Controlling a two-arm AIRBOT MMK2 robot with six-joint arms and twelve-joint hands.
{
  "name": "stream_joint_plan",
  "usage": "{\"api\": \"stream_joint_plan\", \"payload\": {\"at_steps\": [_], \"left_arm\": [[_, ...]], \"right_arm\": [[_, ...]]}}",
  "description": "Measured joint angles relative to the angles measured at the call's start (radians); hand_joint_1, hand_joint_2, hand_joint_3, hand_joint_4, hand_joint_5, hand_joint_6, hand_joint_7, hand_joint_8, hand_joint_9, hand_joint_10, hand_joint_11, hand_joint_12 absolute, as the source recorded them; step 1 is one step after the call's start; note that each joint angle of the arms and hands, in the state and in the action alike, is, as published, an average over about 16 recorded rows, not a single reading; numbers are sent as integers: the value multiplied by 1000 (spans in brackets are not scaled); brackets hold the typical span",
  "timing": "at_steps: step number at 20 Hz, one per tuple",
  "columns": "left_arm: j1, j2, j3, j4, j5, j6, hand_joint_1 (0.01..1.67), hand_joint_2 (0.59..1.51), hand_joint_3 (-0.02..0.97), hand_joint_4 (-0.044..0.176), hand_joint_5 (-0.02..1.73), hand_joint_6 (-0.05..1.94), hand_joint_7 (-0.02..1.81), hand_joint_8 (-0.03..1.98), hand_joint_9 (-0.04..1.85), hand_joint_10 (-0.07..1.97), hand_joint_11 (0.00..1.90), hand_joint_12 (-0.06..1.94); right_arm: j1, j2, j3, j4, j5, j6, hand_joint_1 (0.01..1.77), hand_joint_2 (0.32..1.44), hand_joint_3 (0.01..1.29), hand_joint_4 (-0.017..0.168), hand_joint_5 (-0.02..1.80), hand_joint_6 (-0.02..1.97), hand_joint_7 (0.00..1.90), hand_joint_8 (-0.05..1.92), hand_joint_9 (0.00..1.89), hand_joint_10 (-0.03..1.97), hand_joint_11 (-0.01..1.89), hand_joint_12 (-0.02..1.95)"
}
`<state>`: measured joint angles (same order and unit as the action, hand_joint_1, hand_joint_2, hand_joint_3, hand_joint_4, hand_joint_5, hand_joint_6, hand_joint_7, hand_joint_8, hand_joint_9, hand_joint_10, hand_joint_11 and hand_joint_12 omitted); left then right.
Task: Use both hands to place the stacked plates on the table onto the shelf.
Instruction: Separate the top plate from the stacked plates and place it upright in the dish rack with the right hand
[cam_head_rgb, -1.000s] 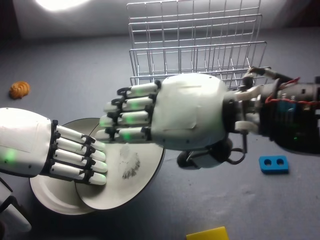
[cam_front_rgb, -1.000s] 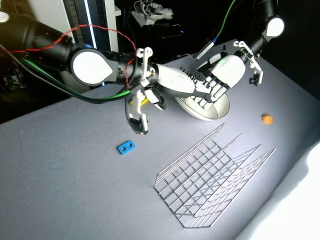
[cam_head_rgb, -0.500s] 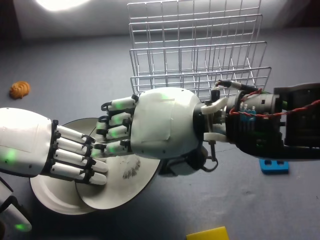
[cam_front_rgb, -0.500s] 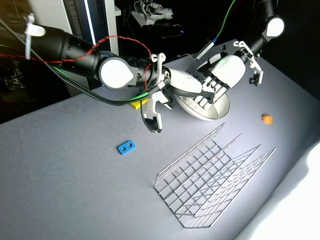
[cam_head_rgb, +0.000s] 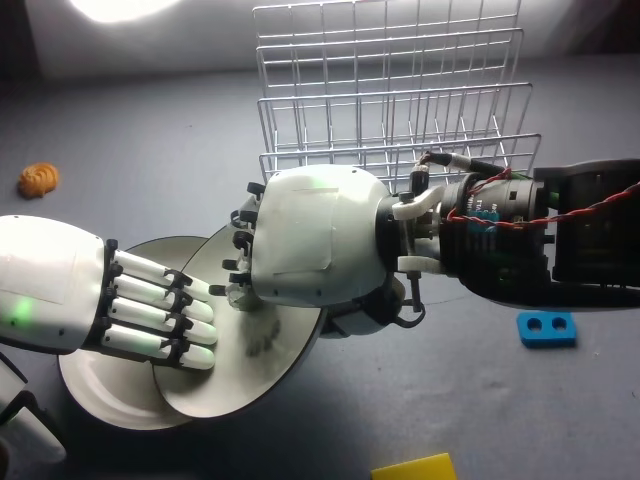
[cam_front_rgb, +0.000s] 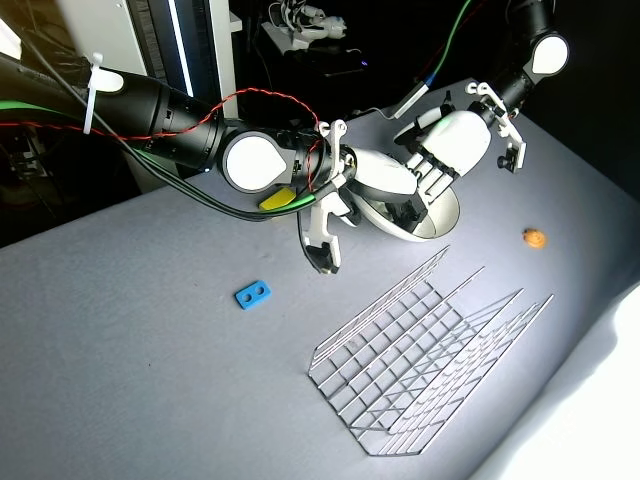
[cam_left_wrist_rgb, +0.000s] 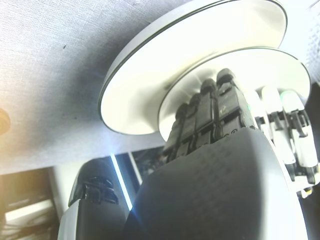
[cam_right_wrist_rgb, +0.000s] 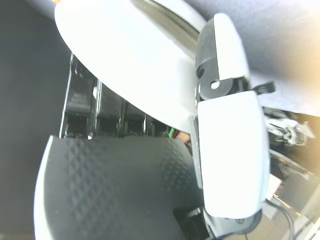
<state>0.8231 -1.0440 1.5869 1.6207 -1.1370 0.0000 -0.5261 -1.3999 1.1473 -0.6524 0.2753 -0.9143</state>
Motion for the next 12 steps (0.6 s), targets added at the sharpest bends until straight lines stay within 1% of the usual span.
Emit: {"api": "stream_joint_plan", "payload": {"at_steps": [3,6,9,12], "left_arm": [[-5,0,2,-4,-1,-5,19,1138,22,-4,-5,-13,-9,-17,21,4,17,8],[-19,6,4,-10,-2,-10,19,1141,23,-2,1,-9,-5,-17,21,4,17,8],[-44,19,6,-26,-4,-20,19,1143,23,-1,8,-3,1,-16,21,4,17,7],[-76,39,8,-41,-7,-40,18,1145,23,0,15,3,8,-15,21,4,17,7]], "right_arm": [[3,-2,2,-1,10,-2,1084,1009,16,-7,740,425,875,271,981,333,733,1033],[8,-3,0,-1,17,-3,1104,995,15,-10,752,577,899,412,1008,516,801,1021],[16,-3,-6,0,18,-3,1129,983,15,-11,758,710,911,569,1016,705,845,1001],[29,-2,-17,2,13,-2,1161,976,15,-11,768,810,919,704,1000,883,863,1003]]}}
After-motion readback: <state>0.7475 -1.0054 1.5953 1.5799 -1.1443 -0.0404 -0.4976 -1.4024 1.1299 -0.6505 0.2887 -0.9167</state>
